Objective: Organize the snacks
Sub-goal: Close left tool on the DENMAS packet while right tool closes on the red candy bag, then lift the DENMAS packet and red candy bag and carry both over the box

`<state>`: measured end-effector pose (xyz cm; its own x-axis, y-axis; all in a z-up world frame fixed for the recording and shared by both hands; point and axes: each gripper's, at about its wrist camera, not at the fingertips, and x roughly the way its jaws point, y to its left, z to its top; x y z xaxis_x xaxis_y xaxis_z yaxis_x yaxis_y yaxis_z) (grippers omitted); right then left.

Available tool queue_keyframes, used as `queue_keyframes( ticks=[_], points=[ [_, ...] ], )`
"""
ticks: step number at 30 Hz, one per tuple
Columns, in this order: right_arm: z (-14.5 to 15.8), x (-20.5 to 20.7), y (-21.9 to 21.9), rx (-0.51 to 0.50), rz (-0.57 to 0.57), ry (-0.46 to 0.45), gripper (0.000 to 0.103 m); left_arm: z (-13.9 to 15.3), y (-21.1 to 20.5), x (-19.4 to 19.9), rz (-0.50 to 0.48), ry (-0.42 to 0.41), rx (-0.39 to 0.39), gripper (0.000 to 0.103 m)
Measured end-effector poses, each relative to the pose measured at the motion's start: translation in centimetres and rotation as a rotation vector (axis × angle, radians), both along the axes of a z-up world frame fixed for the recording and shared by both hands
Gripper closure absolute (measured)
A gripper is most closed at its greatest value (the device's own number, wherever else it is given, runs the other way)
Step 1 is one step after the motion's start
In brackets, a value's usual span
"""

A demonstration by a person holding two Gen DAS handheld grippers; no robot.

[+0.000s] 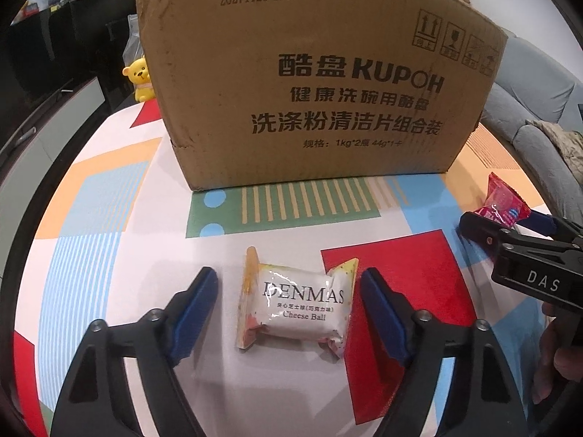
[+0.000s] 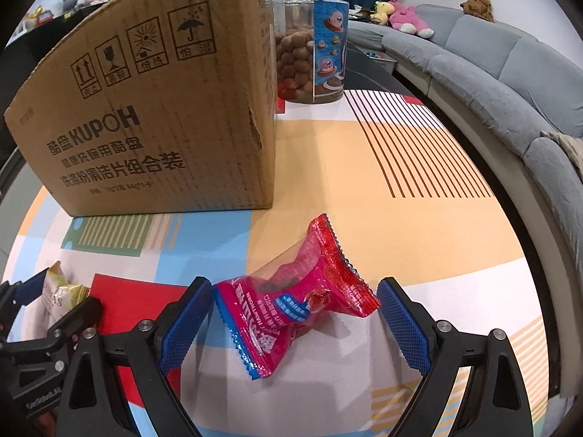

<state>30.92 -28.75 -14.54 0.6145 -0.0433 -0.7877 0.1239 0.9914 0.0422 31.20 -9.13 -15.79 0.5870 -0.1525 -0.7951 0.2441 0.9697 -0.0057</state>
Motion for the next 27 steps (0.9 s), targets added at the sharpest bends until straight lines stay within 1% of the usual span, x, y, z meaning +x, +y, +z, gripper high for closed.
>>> queue_keyframes(
  ticks=[1,2,3,4,5,6,7,9,13,19,27],
  points=[
    [0.0,-0.1,0.0,0.003,0.001,-0.002,0.012,0.0,-0.1,0.0,-0.003,-0.002,0.0,0.031],
    [0.0,-0.1,0.0,0.004,0.002,-0.004,0.02,0.1,-0.1,-0.1,-0.006,-0.006,-0.002,0.034],
    [0.0,-0.2,-0.1,0.007,0.005,-0.004,0.028,0.1,-0.1,-0.1,-0.007,-0.008,-0.004,0.039],
    [0.0,-0.2,-0.1,0.007,0.005,-0.002,0.031,0.1,-0.1,-0.3,-0.008,-0.009,-0.006,0.041],
    [0.0,-0.3,-0.1,0.0,0.003,-0.005,0.037,0.2,-0.2,-0.4,-0.011,-0.011,-0.007,0.045],
    [0.1,-0.3,-0.1,0.005,0.007,-0.008,0.046,0.2,-0.4,-0.5,-0.015,-0.013,-0.007,0.048],
    [0.3,-0.9,0.0,0.007,0.01,-0.011,0.048,0.3,-0.4,-0.6,-0.019,-0.014,-0.007,0.05],
    [0.4,-0.8,0.0,0.01,0.015,-0.011,0.06,0.3,-0.6,-0.8,-0.024,-0.015,-0.007,0.054],
    [0.5,-1.0,0.1,0.015,0.029,-0.012,0.061,0.5,-0.9,-1.2,-0.03,-0.016,-0.015,0.057],
    [1.1,-1.8,0.6,0.018,0.044,-0.027,0.061,0.9,-0.7,-1.7,-0.023,-0.024,-0.019,0.057],
    [2.5,-2.5,1.1,0.016,0.052,-0.054,0.061,2.2,-0.4,-2.4,-0.016,-0.048,-0.027,0.057]
  ],
)
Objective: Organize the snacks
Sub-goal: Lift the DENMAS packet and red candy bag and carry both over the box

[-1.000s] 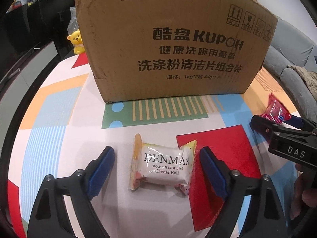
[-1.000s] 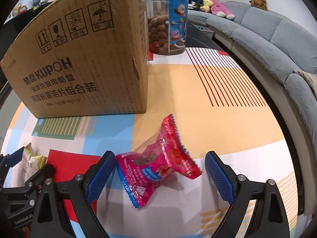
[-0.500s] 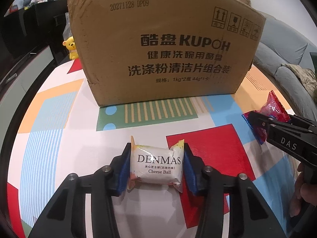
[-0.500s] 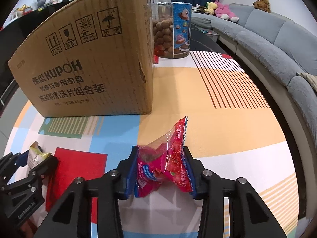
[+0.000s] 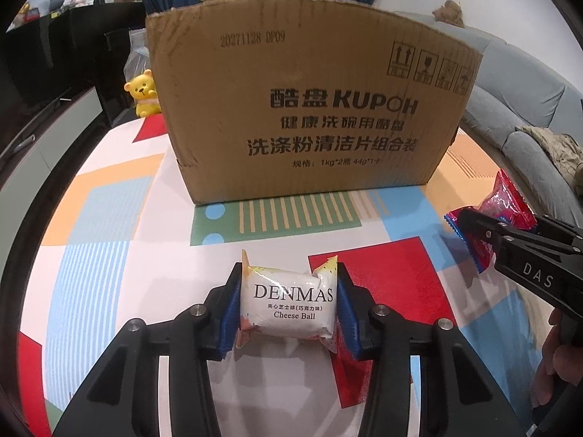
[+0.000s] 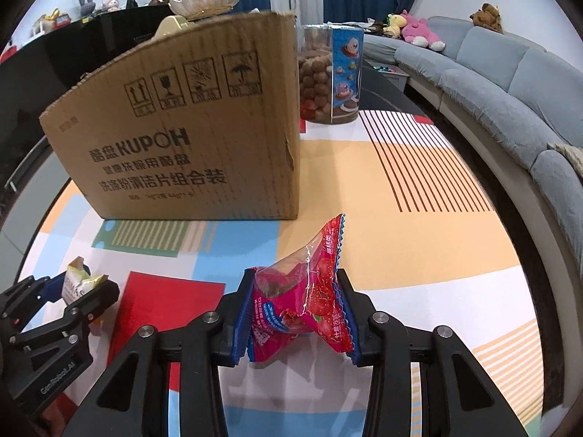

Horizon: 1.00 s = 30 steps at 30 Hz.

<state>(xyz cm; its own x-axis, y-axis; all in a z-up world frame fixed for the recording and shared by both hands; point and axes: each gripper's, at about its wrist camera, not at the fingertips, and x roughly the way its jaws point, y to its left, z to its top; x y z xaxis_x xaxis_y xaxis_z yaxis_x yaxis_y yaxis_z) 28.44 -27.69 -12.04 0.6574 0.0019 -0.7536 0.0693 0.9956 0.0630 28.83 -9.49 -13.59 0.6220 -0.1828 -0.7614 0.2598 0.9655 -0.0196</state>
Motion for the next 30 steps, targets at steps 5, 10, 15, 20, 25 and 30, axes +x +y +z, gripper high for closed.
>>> queue_keyframes(
  ticks=[5,10,15,20,25,30],
  points=[
    [1.0,-0.6,0.4,-0.001,0.003,-0.017,0.061,1.1,0.4,-0.6,0.004,-0.018,-0.007,0.057],
    [2.3,-1.3,0.7,-0.003,0.008,-0.038,0.061,2.3,0.8,-1.2,0.009,-0.04,-0.015,0.057],
    [3.5,-1.9,1.0,-0.003,0.012,-0.06,0.061,3.7,1.2,-1.8,0.014,-0.064,-0.022,0.057],
    [5.0,-2.6,1.4,-0.005,0.017,-0.085,0.061,5.1,1.5,-2.5,0.019,-0.092,-0.031,0.057],
    [6.4,-3.4,1.7,-0.008,0.021,-0.11,0.061,6.6,1.9,-3.2,0.023,-0.123,-0.039,0.057],
    [7.8,-4.2,2.0,-0.012,0.026,-0.138,0.061,8.3,2.3,-3.7,0.029,-0.154,-0.045,0.057]
  ],
)
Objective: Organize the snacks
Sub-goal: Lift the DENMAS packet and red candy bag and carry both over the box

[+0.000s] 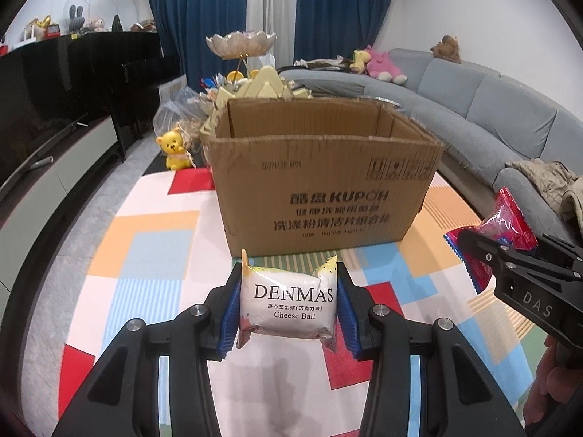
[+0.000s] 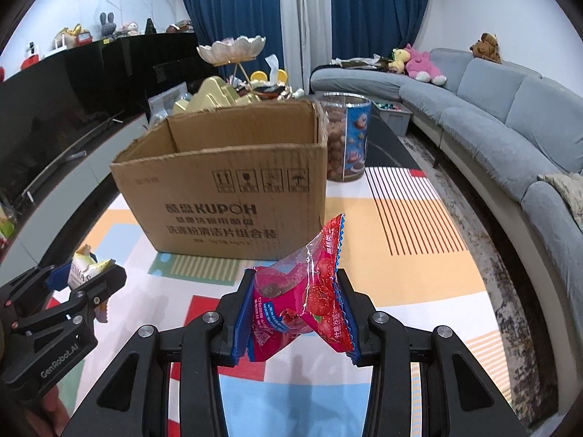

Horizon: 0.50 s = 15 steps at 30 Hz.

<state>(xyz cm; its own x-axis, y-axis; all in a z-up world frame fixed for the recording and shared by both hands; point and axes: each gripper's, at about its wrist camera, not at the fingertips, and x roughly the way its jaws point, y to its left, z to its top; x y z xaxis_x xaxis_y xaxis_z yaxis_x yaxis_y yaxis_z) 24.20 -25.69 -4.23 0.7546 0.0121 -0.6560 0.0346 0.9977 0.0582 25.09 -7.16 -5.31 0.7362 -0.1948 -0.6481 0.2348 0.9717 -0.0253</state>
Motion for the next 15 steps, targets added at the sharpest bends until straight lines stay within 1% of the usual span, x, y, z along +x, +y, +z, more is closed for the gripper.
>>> queue_keyframes(
  ticks=[15],
  points=[
    [3.7,-0.9,1.5,-0.007,0.013,-0.076,0.061,4.5,0.9,-0.1,0.021,-0.087,-0.035,0.057]
  ],
)
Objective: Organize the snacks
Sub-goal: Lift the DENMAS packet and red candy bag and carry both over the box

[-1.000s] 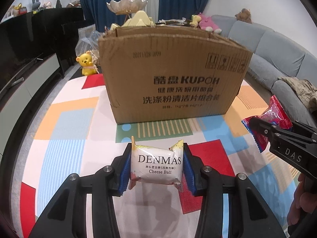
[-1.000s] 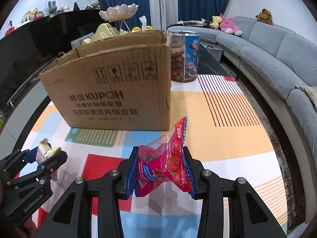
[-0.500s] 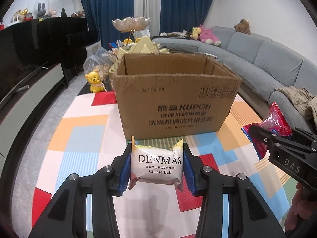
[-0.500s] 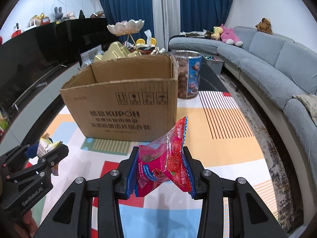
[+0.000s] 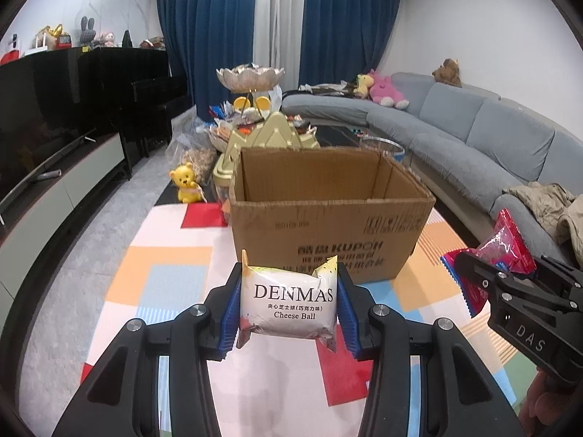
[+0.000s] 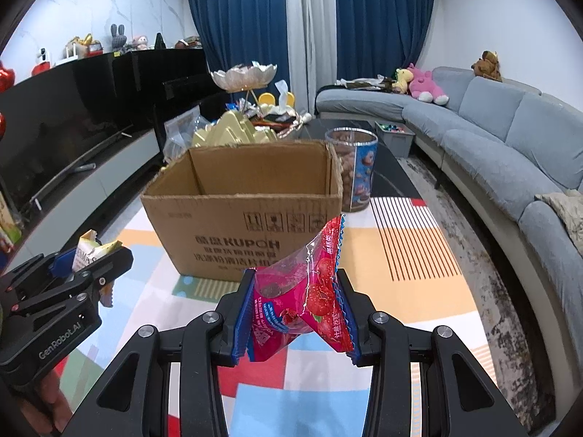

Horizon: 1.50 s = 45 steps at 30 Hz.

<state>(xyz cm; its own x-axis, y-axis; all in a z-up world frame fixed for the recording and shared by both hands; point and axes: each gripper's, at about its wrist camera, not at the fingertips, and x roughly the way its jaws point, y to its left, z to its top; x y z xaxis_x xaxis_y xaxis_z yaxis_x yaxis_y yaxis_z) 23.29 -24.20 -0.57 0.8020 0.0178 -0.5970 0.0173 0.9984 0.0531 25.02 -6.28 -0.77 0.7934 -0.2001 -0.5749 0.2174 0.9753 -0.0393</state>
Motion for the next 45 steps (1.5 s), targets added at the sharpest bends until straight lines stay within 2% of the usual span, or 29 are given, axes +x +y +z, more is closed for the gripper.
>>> queue_keyframes(
  ticks=[11,19,29,45],
  points=[
    [3.0,1.1,0.7,-0.005,0.003,-0.061,0.061,3.1,-0.1,1.8,0.006,-0.063,-0.006,0.057],
    [4.6,2.9,0.8,-0.009,0.001,-0.093,0.061,4.4,-0.2,3.9,-0.001,-0.085,-0.016,0.057],
    [5.6,6.1,0.9,-0.022,0.004,-0.107,0.061,4.7,-0.6,7.4,-0.007,-0.094,-0.023,0.057],
    [4.3,13.1,0.5,-0.024,0.011,-0.062,0.061,2.6,-1.2,13.8,-0.022,-0.051,-0.035,0.057]
  ],
)
